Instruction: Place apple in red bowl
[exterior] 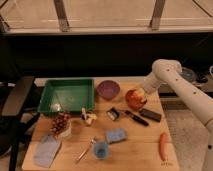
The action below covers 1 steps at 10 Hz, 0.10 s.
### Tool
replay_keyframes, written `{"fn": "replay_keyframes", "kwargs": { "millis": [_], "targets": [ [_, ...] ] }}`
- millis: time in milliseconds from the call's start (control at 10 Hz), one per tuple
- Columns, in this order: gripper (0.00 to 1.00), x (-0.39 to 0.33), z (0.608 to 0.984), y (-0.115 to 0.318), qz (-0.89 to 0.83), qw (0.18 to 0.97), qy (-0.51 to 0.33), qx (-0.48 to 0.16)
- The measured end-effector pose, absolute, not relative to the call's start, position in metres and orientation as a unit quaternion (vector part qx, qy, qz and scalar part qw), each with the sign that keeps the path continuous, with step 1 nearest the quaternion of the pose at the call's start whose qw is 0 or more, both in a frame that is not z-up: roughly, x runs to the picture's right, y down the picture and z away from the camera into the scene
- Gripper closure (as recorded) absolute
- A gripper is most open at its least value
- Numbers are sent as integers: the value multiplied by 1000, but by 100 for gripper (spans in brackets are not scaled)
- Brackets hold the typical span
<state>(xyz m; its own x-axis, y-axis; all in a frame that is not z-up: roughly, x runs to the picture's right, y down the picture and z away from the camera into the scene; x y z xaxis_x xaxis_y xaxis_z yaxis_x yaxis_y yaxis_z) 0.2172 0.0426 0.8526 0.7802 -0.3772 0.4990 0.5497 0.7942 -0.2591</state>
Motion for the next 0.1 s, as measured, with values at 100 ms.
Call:
{"fn": "replay_keyframes", "kwargs": {
  "millis": [100],
  "targets": [
    [20, 218, 852, 43, -251, 923, -216, -199]
  ]
}}
